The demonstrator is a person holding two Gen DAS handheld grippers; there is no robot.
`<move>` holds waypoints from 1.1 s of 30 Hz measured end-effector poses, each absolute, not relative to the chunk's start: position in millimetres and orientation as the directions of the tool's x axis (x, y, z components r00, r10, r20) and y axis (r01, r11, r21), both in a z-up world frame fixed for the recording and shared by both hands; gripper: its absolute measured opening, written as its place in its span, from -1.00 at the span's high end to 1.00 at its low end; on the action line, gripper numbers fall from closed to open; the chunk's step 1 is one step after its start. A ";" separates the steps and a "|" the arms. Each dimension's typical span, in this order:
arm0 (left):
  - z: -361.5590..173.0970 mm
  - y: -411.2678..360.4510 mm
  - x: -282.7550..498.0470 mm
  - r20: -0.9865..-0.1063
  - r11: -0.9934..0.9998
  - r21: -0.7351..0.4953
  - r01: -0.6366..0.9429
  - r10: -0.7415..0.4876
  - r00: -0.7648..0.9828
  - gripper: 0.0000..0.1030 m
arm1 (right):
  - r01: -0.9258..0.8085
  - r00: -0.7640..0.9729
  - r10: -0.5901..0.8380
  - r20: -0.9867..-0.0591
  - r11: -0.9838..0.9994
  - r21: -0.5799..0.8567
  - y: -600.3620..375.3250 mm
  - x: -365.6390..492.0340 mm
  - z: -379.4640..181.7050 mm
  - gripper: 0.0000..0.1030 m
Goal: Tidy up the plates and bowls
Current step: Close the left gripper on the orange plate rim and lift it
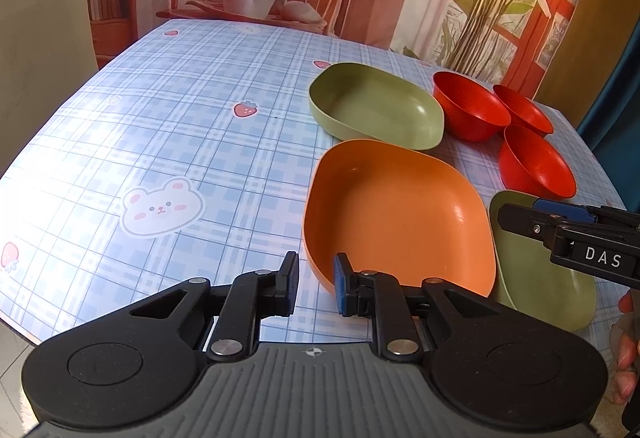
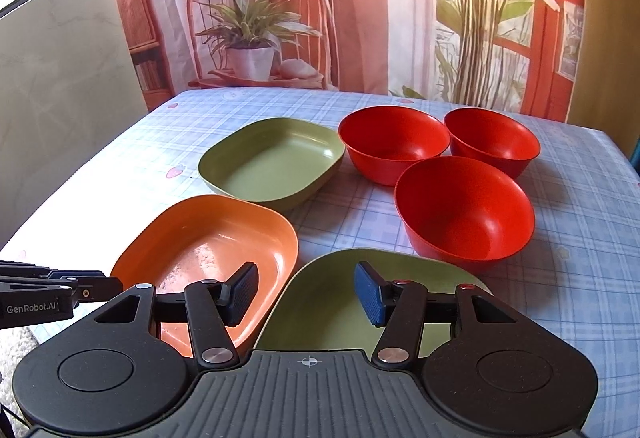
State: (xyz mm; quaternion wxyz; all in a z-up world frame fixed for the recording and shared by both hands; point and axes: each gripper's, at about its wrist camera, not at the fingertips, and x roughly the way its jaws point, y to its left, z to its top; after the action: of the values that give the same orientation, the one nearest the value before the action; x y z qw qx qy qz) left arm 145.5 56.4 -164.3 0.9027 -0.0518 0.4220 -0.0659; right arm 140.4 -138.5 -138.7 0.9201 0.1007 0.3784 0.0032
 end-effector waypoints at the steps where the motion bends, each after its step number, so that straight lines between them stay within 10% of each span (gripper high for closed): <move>1: -164.8 56.6 145.2 -0.755 0.986 -0.150 0.073 -0.162 0.635 0.61 | 0.069 0.714 0.083 -0.695 0.980 0.188 -138.3 140.6 -138.7 0.01; 11: -171.4 64.0 147.0 -0.774 0.985 -0.171 0.035 -0.157 0.613 0.61 | 0.014 0.717 0.105 -0.689 0.986 0.165 -122.2 145.7 -136.4 0.16; 19: -175.9 67.1 147.1 -0.782 0.980 -0.197 0.030 -0.176 0.599 0.61 | -0.007 0.711 0.109 -0.695 0.989 0.148 -115.0 149.8 -138.9 0.78; 33: -174.7 66.8 146.0 -0.769 0.976 -0.214 0.038 -0.192 0.610 0.77 | -0.033 0.701 0.093 -0.707 0.995 0.099 -106.8 164.3 -144.8 0.83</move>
State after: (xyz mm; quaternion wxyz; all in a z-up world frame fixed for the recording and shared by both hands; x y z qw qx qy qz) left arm 146.0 66.8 -174.7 0.8928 -0.0880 0.4371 -0.0645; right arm 164.3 -106.8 -144.8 0.9213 0.0393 0.3854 0.0342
